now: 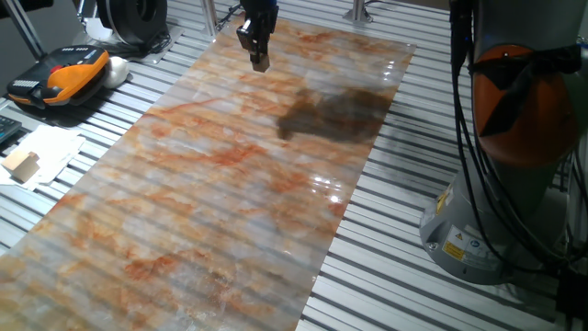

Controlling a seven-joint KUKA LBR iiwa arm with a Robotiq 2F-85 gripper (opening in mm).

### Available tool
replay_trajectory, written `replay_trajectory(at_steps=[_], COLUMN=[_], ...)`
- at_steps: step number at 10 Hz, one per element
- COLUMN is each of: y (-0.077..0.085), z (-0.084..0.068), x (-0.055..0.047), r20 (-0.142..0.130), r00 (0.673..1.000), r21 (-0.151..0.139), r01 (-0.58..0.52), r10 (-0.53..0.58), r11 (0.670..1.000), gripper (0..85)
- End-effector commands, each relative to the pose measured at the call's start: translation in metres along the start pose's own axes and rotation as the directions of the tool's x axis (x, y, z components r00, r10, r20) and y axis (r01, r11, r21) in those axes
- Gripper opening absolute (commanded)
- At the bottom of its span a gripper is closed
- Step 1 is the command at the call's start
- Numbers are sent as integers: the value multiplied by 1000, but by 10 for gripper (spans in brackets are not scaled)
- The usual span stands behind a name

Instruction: Pick up the small block on the left and move it to the right

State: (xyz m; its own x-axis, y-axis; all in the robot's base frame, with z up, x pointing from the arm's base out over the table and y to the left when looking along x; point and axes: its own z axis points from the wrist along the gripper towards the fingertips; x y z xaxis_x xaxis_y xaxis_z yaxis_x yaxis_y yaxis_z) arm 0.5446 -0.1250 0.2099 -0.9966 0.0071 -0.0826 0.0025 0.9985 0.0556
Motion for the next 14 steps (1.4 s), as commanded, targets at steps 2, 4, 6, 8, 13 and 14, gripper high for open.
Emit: replay_trajectory(at_steps=[2, 4, 6, 8, 13, 14], y=[0, 0, 4, 8, 24, 30], z=[0, 0, 2, 3, 6, 7], x=[0, 0, -3, -7, -18, -19], r20=[-10, -26, -36, -31, -11, -15], r00=[1000, 999, 994, 991, 998, 997], r21=[-12, -21, -36, -35, -39, -36], r01=[-13, -45, -107, -134, -68, -81], r10=[13, 44, 106, 133, 68, 80], r11=[1000, 999, 994, 990, 997, 996], gripper=[0, 0, 0, 0, 0, 0])
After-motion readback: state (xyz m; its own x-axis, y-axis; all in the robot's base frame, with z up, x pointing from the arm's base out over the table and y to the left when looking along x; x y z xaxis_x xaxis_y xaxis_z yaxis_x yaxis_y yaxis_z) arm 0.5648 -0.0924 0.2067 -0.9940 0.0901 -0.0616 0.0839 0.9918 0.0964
